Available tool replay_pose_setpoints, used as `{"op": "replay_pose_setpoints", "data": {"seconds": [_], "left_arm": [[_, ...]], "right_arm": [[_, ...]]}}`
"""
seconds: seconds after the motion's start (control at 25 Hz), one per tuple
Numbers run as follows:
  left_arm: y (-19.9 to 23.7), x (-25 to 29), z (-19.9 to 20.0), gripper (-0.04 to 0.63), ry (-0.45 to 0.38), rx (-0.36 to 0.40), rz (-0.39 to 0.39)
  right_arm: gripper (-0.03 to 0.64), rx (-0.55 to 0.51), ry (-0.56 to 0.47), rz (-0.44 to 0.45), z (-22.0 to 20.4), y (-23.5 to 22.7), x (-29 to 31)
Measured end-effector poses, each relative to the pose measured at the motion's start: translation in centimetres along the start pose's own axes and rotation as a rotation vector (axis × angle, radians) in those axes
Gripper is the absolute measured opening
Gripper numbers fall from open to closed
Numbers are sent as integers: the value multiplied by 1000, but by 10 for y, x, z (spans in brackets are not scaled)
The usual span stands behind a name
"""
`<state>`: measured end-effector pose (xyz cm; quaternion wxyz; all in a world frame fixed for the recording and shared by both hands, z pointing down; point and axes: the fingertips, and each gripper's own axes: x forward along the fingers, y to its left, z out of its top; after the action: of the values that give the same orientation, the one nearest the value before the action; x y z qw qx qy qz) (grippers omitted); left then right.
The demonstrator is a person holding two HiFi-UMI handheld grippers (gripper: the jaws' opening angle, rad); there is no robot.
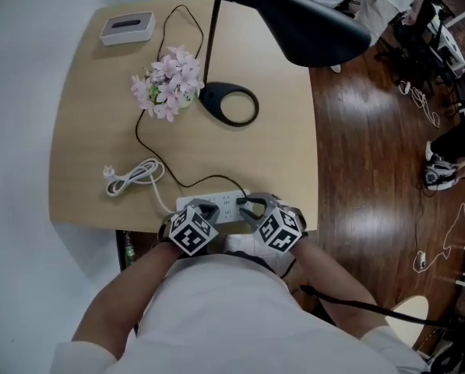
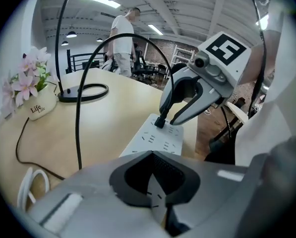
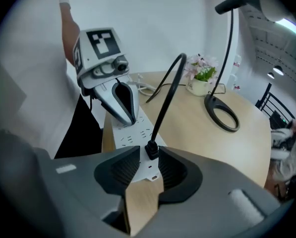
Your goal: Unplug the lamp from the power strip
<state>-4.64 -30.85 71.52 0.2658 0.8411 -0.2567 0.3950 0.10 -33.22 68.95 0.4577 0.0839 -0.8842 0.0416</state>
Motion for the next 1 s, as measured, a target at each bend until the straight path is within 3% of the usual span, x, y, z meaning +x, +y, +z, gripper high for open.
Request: {"op": "replay_pose_setpoints", "data": {"seconds": [0.16, 0.28, 0.52, 0.68, 0.76, 0.88, 1.0], "left_arm": [[-2, -2, 1, 0, 27, -34, -62], [-1, -2, 1, 0, 42, -9, -83], [-2, 2, -1, 0, 103, 29, -76], [-2, 3, -2, 0, 118, -8, -96], [-3, 1, -2, 0, 115, -33, -102], [-3, -2, 0, 0, 84, -72, -131], [-1, -18, 16, 2, -24, -127, -156]], "right_arm": [[110, -95, 54, 12, -1, -1, 7], [74, -128, 62, 26, 0, -4, 7], [61, -119, 45, 37, 4, -4, 4], [57, -69, -40, 2, 24, -16, -14], [58, 5, -53, -2, 23, -28, -15], [58, 223, -71, 13, 10, -52, -3], [58, 439, -91, 21, -8, -72, 10]]}}
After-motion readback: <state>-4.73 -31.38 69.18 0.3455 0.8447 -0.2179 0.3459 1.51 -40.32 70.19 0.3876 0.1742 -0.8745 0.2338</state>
